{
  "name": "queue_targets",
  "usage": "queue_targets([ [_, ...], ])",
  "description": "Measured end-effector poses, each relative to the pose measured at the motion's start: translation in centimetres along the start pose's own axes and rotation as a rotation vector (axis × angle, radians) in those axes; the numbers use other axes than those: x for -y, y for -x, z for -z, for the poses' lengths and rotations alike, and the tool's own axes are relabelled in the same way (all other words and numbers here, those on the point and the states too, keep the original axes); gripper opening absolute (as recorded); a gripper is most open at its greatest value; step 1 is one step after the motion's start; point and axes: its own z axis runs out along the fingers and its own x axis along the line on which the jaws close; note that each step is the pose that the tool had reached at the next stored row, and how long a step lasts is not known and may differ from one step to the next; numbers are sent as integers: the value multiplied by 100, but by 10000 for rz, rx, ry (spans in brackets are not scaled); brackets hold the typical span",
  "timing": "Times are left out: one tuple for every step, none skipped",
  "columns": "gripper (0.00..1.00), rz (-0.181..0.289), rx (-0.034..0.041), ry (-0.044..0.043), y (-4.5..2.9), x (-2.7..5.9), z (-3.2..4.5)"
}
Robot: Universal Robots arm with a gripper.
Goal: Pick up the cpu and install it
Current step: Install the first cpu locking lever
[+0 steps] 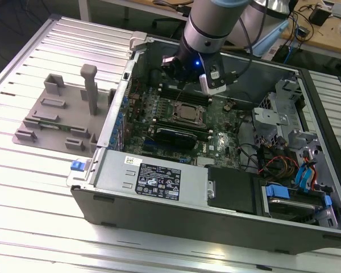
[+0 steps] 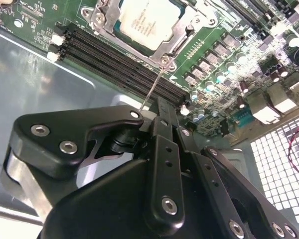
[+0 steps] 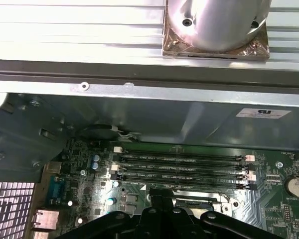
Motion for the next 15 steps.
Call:
queue_targets([
  [11, 1, 0, 5, 4, 2, -4],
  [11, 0, 2, 15, 6, 3, -8],
  [11, -1, 2, 28, 5, 3, -12],
  [11, 2, 3, 48, 7, 3, -20],
  [11, 4, 3, 62, 8, 3, -26],
  [11, 5, 4, 75, 8, 3, -32],
  [11, 7, 4, 96, 9, 3, -41],
  [11, 9, 5, 111, 9, 3, -48],
  [11, 8, 6, 122, 9, 3, -53],
  [11, 8, 6, 133, 10, 4, -61],
  [11, 8, 6, 135, 10, 5, -65],
  [11, 7, 6, 135, 10, 6, -67],
  [11, 8, 6, 137, 16, 7, -71],
  [11, 8, 7, 138, 25, 8, -74],
  [11, 8, 7, 138, 35, 9, -76],
])
